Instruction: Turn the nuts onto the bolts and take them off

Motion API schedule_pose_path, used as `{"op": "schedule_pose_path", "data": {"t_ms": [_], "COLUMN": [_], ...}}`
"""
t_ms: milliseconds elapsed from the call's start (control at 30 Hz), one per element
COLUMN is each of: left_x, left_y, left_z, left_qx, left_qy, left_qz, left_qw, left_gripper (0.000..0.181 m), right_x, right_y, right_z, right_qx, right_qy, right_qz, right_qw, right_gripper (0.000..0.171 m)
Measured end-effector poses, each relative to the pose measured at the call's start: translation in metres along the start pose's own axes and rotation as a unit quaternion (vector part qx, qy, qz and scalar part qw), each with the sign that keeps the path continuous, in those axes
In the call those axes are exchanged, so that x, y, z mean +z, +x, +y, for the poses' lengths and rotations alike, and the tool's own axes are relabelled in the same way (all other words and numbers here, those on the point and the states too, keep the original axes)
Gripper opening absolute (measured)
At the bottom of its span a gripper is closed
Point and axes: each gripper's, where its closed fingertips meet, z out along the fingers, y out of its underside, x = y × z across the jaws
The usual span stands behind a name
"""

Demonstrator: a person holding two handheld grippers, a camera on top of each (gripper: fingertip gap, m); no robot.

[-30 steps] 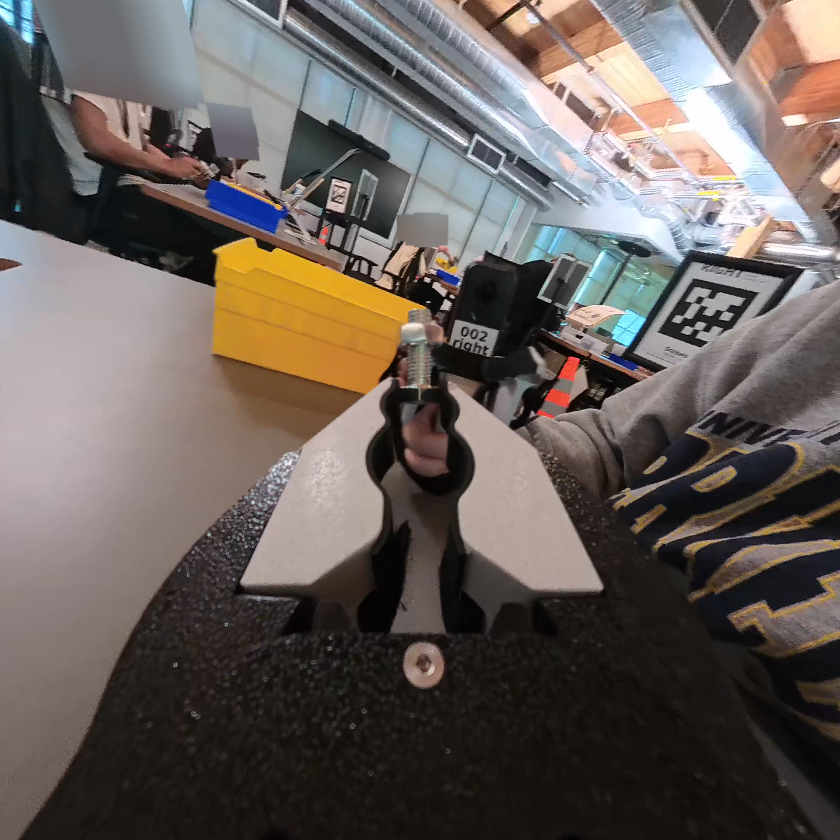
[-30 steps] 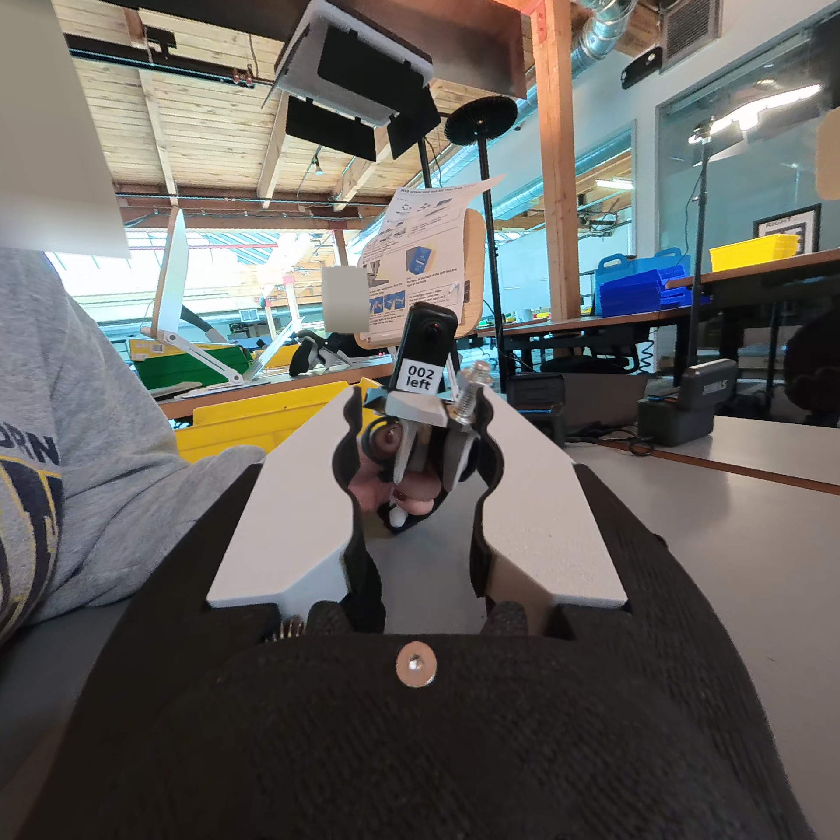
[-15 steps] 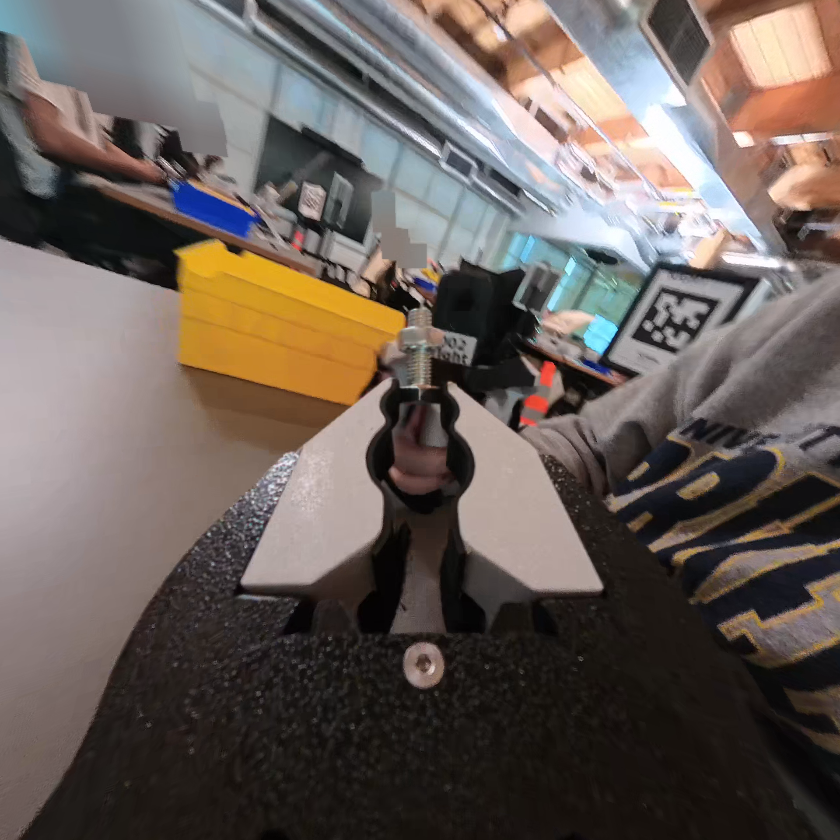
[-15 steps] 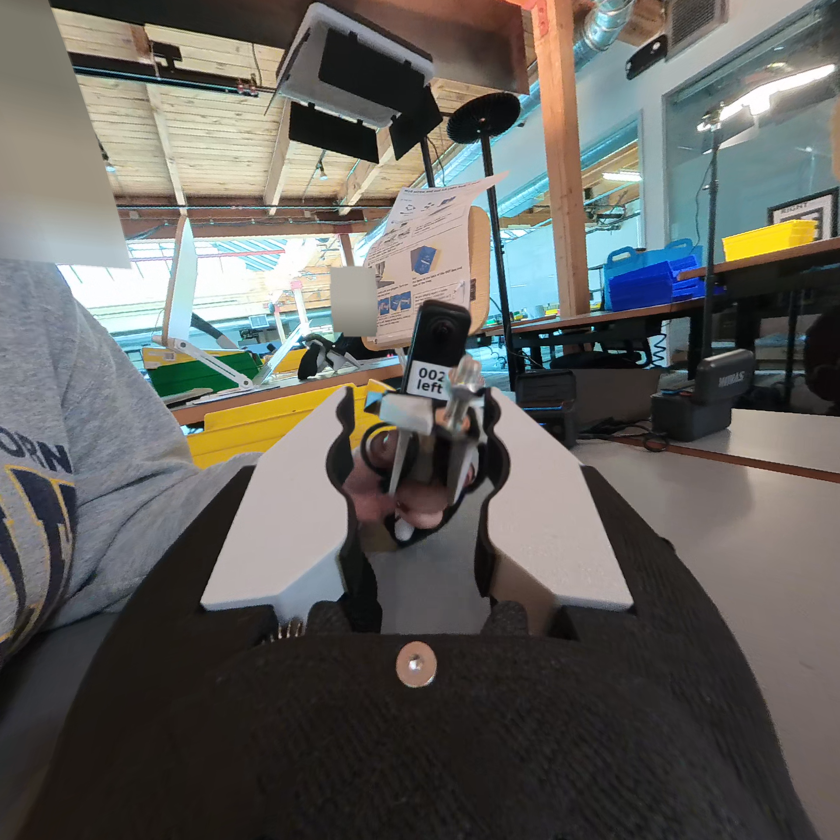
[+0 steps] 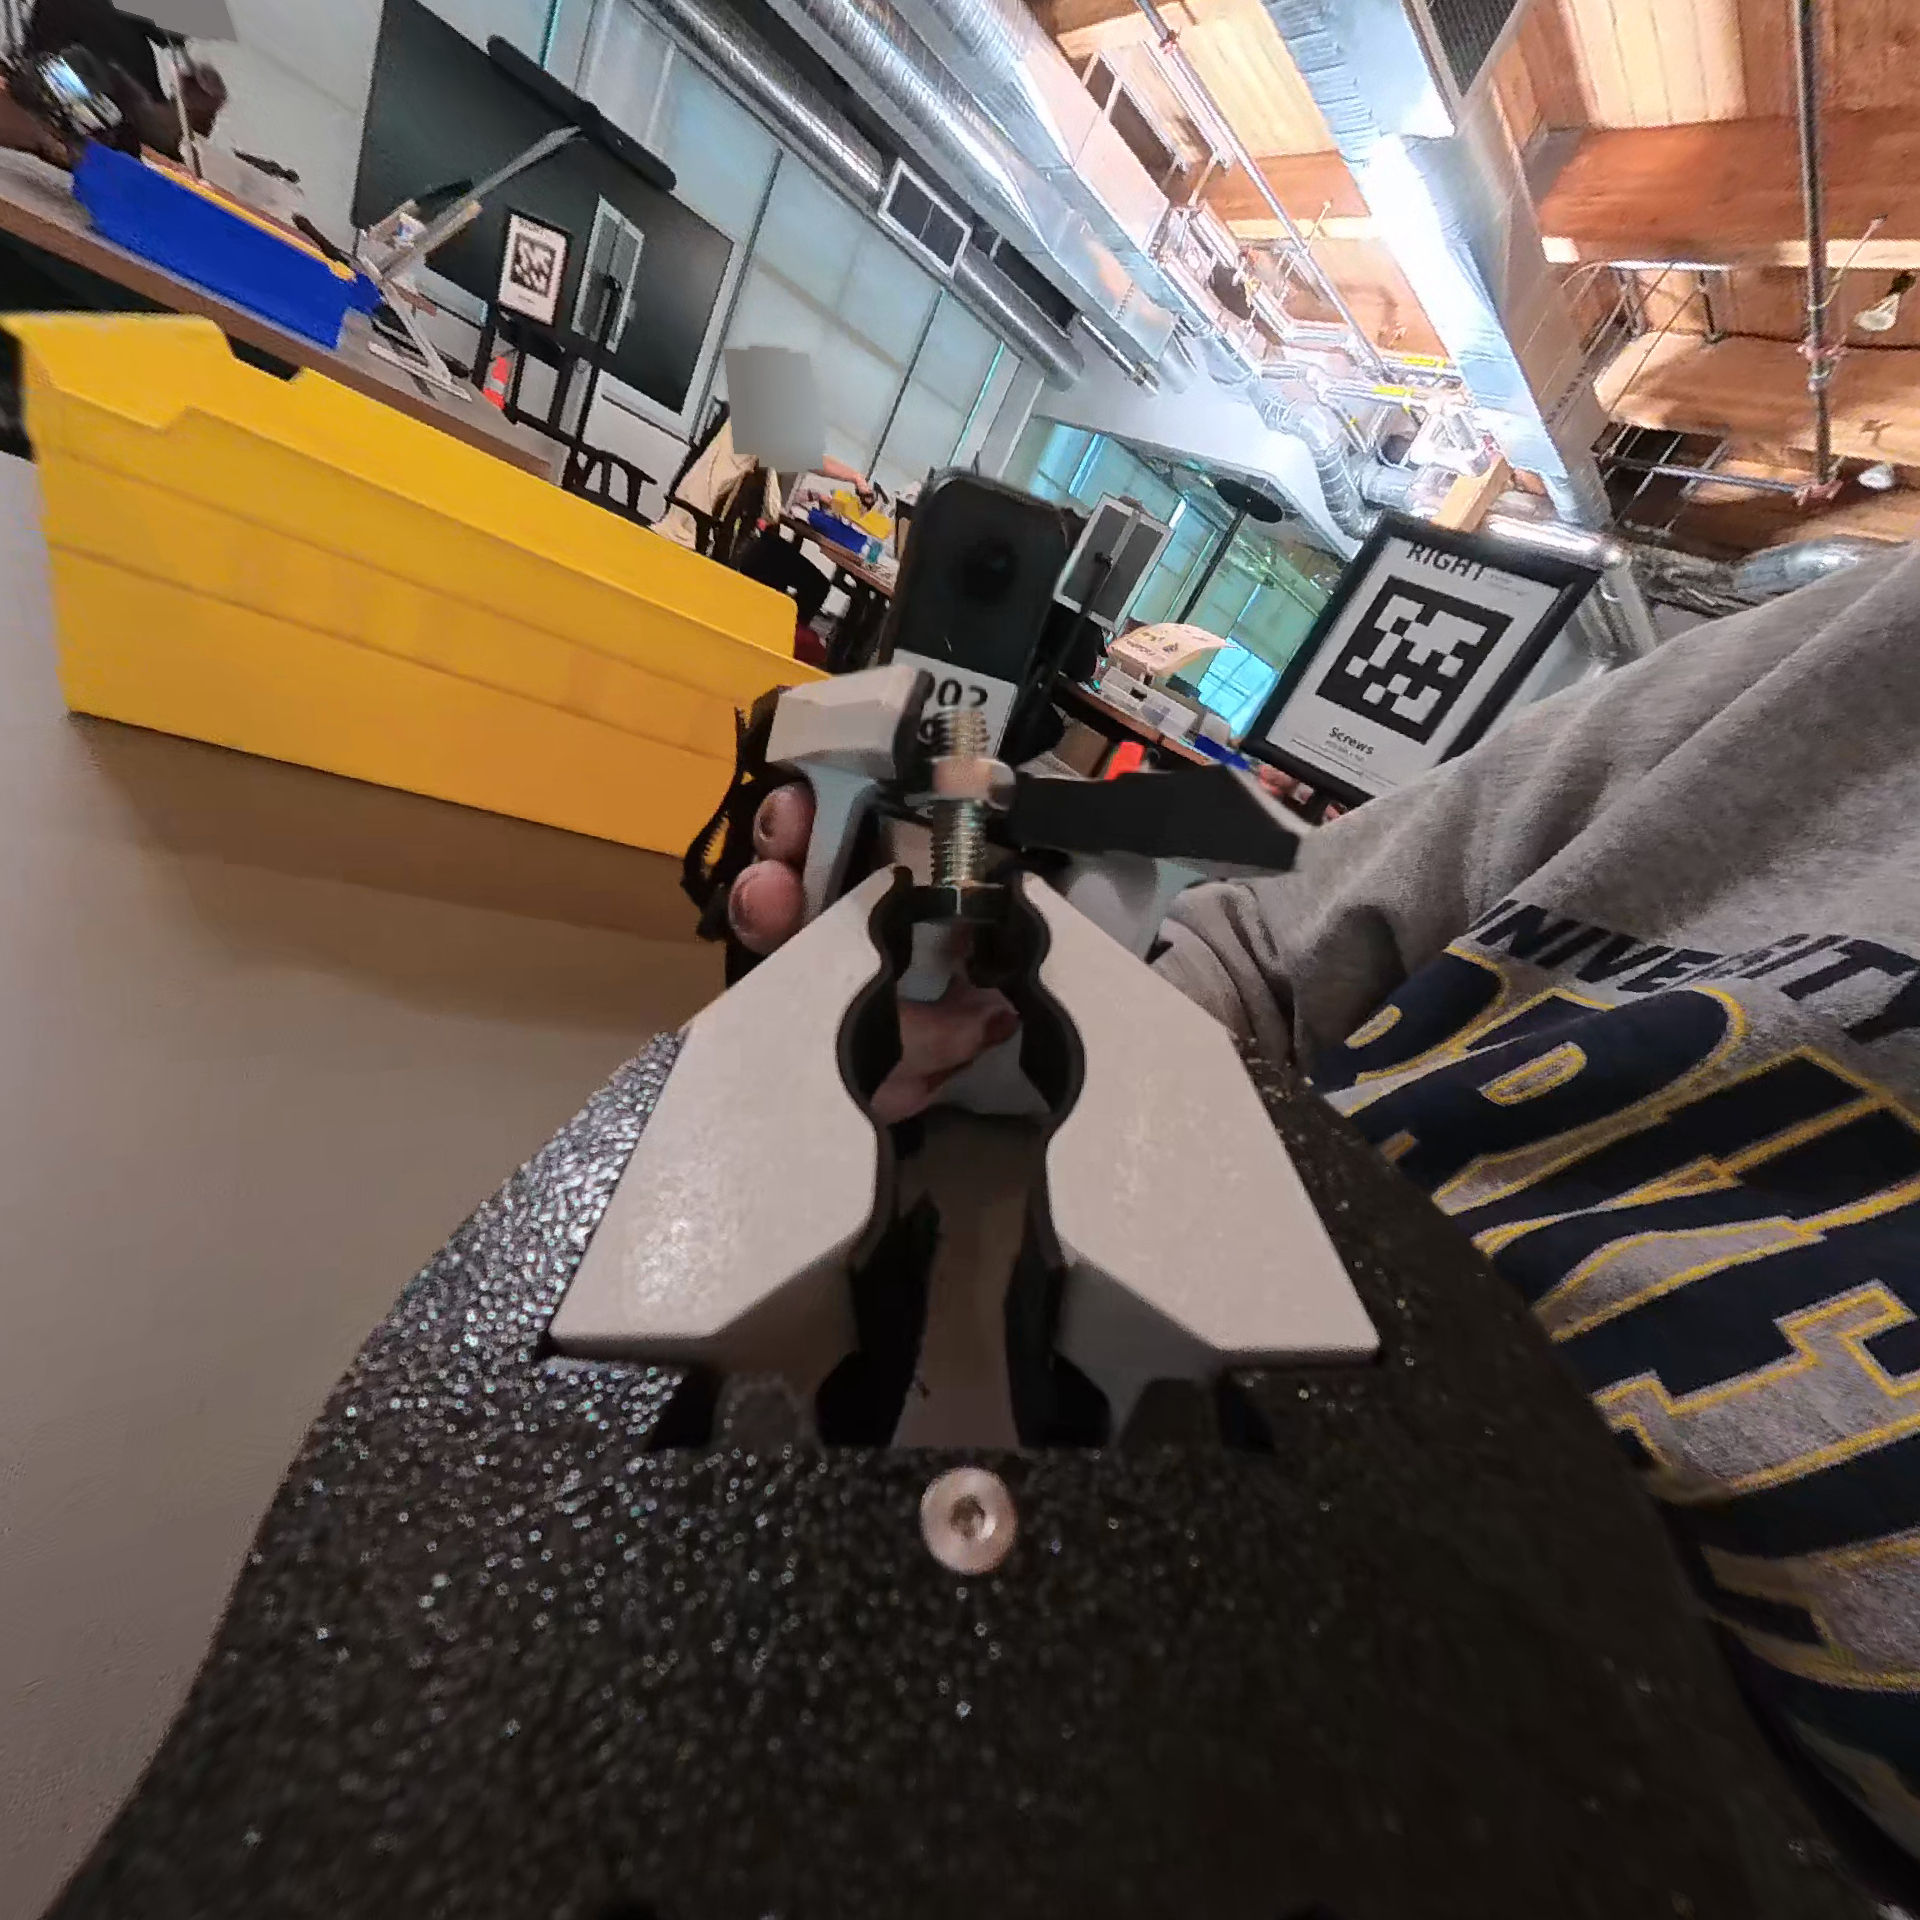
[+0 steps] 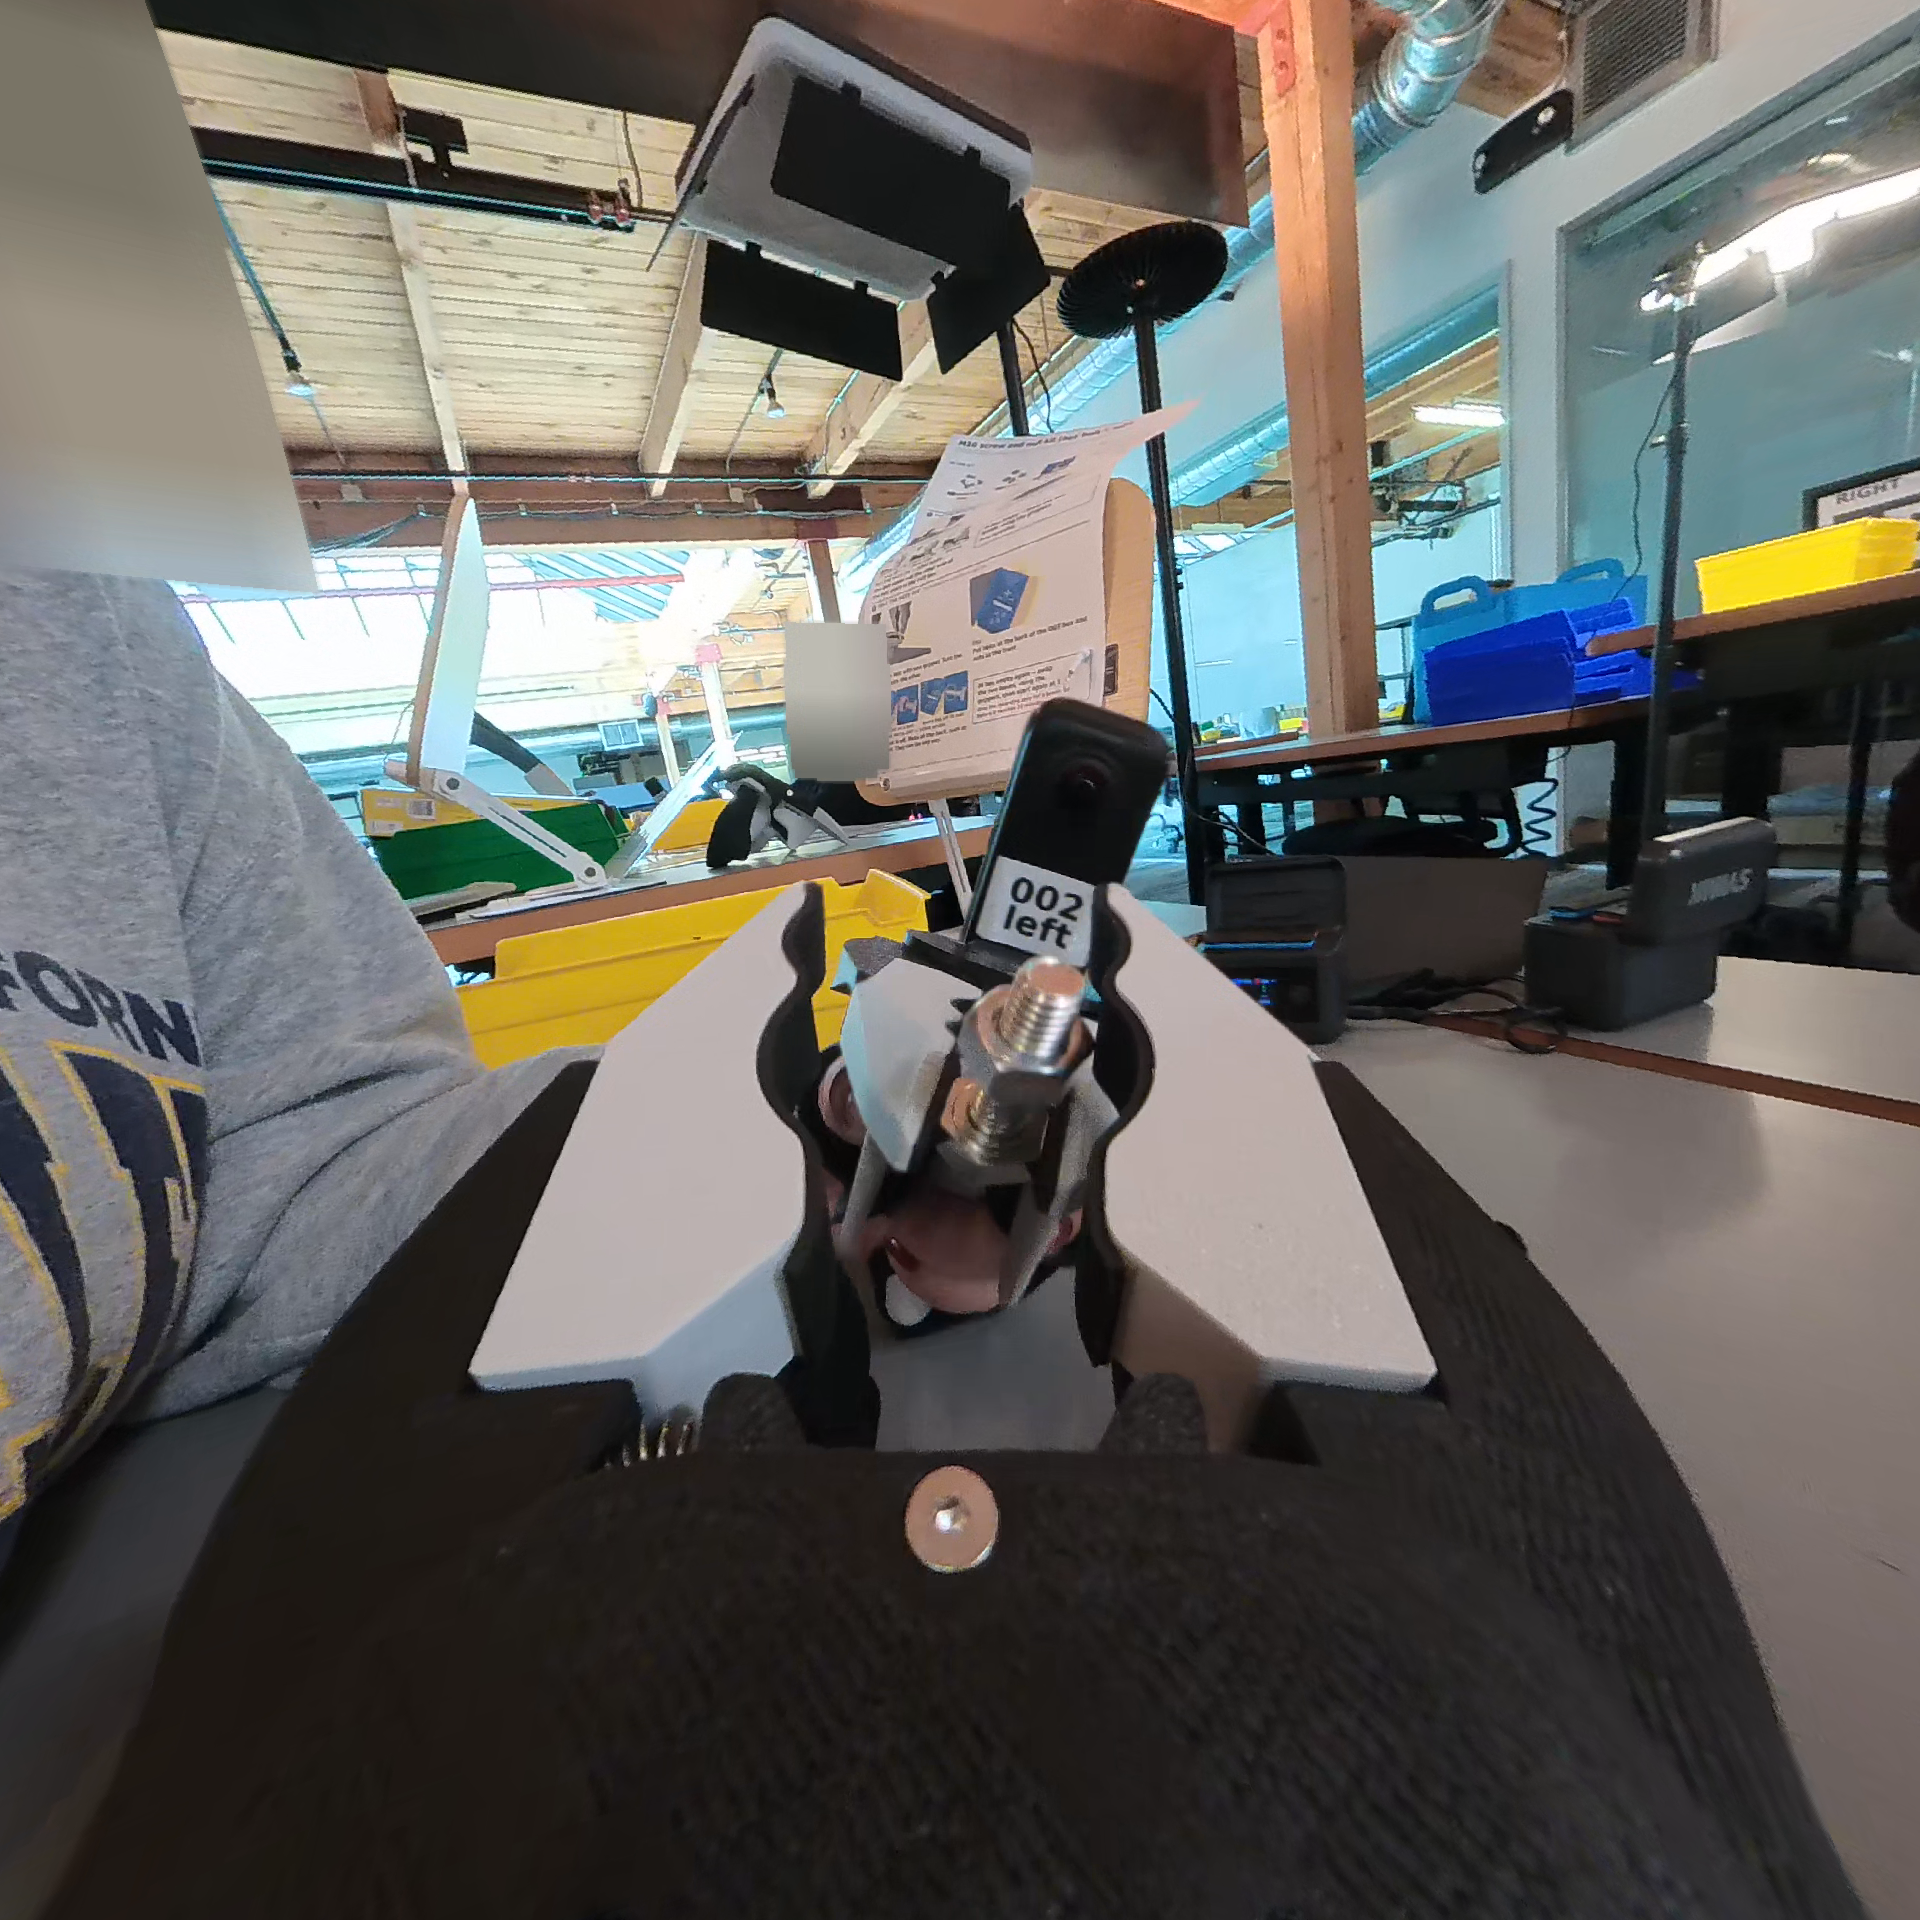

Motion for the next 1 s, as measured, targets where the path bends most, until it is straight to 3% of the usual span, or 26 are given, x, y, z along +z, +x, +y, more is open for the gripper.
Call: {"op": "schedule_pose_path", "data": {"t_ms": [167, 267, 433, 533, 667, 833, 900, 1000], "left_x": [-0.035, -0.056, -0.024, -0.003, -0.002, -0.039, -0.061, -0.069], "left_y": [-0.014, -0.018, 0.005, 0.005, 0.002, -0.011, -0.021, -0.007], "left_z": [-0.027, -0.038, -0.014, 0.003, 0.0, -0.029, -0.041, -0.045], "left_qx": [0.029, 0.028, 0.003, -0.017, -0.021, 0.003, 0.015, 0.017], "left_qy": [0.067, 0.094, 0.023, -0.011, -0.001, 0.075, 0.103, 0.104], "left_qz": [-0.065, -0.088, 0.003, 0.02, 0.011, -0.044, -0.093, -0.064], "left_qw": [0.995, 0.991, 1.0, 1.0, 1.0, 0.996, 0.99, 0.992], "left_gripper": [0.015, 0.014, 0.016, 0.016, 0.016, 0.016, 0.014, 0.015], "right_x": [-0.003, -0.006, -0.003, -0.001, 0.001, -0.001, -0.003, -0.004], "right_y": [0.01, 0.011, 0.012, 0.005, -0.004, 0.006, 0.004, 0.01], "right_z": [0.001, -0.003, -0.003, -0.003, 0.0, 0.0, -0.002, -0.003], "right_qx": [0.013, 0.012, 0.012, 0.017, 0.019, 0.028, 0.025, 0.015], "right_qy": [-0.004, 0.007, 0.011, 0.012, 0.005, 0.006, 0.01, 0.011], "right_qz": [0.02, 0.017, 0.023, 0.005, -0.02, 0.001, -0.008, 0.014], "right_qw": [1.0, 1.0, 1.0, 1.0, 1.0, 1.0, 1.0, 1.0], "right_gripper": [0.059, 0.048, 0.057, 0.059, 0.057, 0.064, 0.052, 0.054]}}
